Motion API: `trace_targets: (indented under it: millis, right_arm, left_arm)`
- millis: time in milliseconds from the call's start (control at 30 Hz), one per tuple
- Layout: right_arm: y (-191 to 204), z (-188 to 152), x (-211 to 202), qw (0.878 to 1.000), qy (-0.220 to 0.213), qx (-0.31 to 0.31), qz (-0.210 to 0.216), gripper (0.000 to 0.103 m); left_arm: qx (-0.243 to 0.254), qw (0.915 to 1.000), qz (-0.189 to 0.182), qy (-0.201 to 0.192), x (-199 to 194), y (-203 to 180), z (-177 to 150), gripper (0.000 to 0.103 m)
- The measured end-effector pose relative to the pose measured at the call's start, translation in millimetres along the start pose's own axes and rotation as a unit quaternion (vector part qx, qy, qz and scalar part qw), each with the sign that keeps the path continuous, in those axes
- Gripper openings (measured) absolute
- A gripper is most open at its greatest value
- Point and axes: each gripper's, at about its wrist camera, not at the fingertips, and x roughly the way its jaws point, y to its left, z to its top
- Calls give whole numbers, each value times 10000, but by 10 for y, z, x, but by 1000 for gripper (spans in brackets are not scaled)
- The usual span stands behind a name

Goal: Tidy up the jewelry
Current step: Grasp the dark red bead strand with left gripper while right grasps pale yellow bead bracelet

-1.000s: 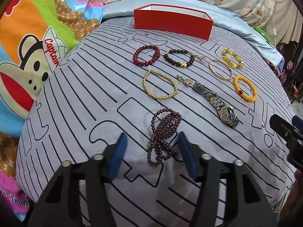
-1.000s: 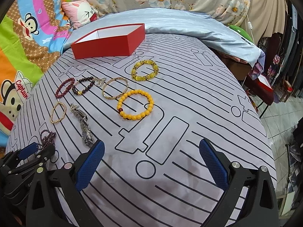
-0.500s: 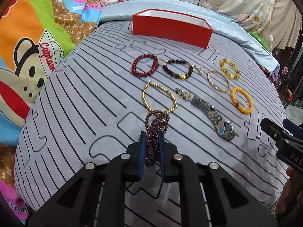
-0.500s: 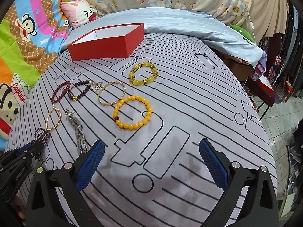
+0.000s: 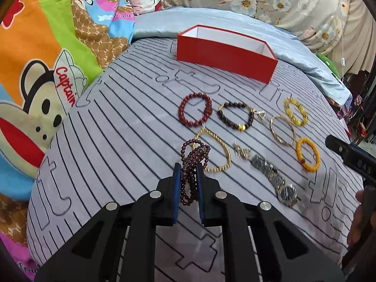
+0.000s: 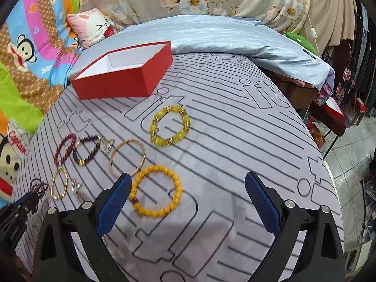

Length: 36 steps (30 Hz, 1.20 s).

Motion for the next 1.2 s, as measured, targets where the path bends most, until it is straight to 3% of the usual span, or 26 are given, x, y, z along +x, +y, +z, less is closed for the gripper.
trace_targets:
  millis: [367,567,767,933,1200]
  right_arm:
    - [-15,473,553,9999,128,89,-6,63]
    - [-9,577,809,9997,253,41,-41,53]
    - [-22,561,930,9994,352,-6,-27,37]
    - [-29,528,909,9994,341,-16,70,9]
    - [-33,501,658,9994,204,33,274,9]
  left_arm:
    - [-54,10000,9,-26,151,5,217,12]
    - [-65,10000,11,10,248,-18,291,12]
    - [-55,10000,-13,33,301,-44,320,12]
    - [-51,10000,-51,32,301,-64,323,12]
    - [-49,9999,-96,-80,181,-68,338,12]
